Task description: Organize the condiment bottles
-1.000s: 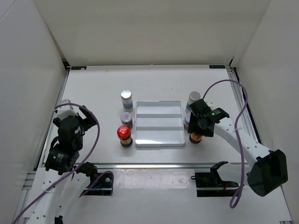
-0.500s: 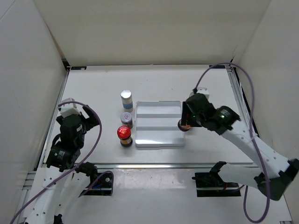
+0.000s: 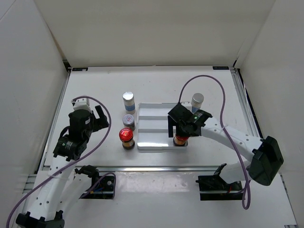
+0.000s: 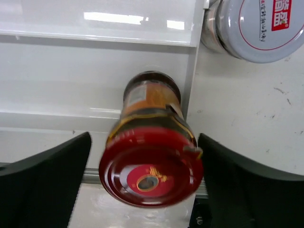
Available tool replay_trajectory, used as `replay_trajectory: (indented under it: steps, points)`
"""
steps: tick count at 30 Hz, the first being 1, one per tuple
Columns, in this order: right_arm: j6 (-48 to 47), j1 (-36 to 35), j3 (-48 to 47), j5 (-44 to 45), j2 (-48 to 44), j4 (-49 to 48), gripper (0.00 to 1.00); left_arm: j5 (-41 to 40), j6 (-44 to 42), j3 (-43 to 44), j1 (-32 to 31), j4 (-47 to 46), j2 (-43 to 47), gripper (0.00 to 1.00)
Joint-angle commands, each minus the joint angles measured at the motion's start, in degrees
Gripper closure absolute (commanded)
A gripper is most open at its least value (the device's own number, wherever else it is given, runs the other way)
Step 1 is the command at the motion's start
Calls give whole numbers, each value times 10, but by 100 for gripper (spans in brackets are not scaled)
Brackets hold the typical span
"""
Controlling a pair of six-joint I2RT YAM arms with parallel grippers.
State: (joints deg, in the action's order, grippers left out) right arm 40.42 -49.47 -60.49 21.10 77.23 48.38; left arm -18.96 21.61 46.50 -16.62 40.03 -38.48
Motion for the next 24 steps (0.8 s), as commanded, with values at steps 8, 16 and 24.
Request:
replay_trajectory:
  steps: [8, 16, 24]
  points:
    - [-29, -7, -90, 89, -138, 31, 0, 276, -50, 23, -2, -31, 0, 0]
    - [-80, -7, -83, 109, -220, 40, 0, 365, -79, 23, -59, -31, -98, 0]
    - [-68, -7, -60, 96, -226, 51, 0, 316, -84, 23, -113, -31, -143, 0]
